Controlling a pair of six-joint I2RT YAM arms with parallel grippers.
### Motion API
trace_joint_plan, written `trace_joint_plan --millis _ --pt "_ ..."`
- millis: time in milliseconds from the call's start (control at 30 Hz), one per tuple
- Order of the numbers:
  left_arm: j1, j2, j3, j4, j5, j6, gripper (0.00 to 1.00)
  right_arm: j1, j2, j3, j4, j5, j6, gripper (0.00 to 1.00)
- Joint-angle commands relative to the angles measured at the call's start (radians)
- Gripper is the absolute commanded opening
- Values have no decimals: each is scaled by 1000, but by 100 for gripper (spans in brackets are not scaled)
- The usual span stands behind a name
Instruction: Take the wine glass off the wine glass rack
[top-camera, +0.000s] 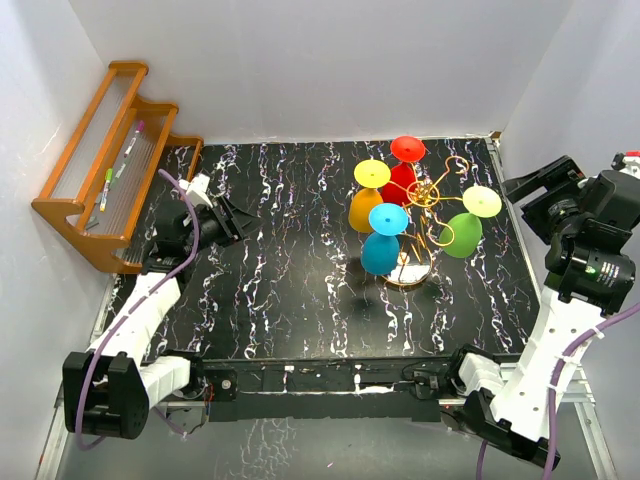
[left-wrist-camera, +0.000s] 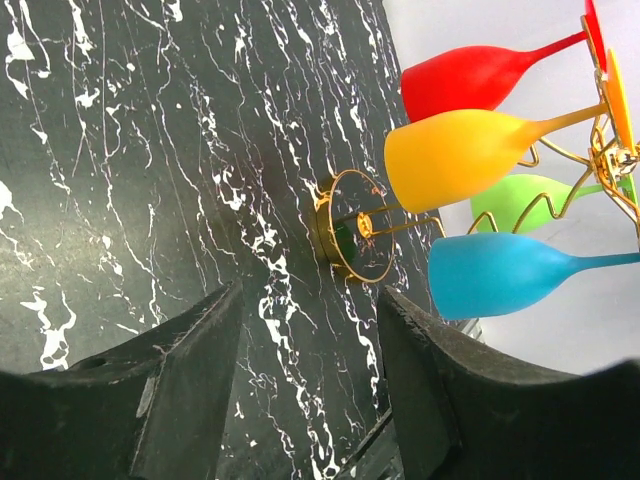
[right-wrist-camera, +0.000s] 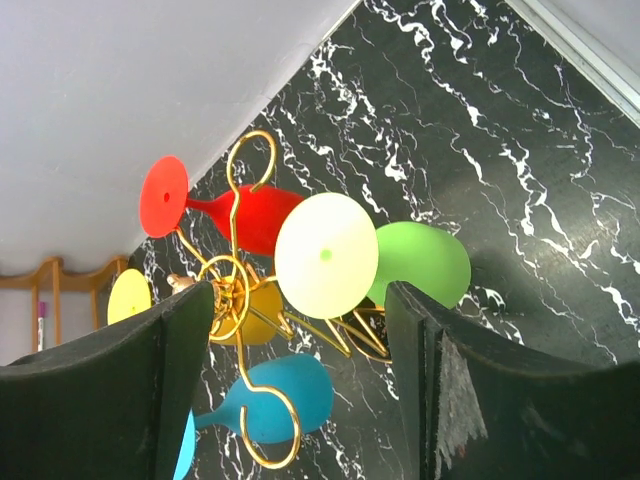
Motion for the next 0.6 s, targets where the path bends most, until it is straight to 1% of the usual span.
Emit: trace_joint_plan --millis 0,200,467,567 --pt "0 12 39 8 41 -26 53 2 0 24 -21 -1 -3 74" --pt "0 31 38 18 54 -43 53 2 -20 -21 -41 -11 -11 81" --pt "0 38 31 18 52 -47 53 1 -37 -97 -41 16 13 81" --pt "0 37 28 22 51 -50 53 1 -48 -138 5 -7 25 80"
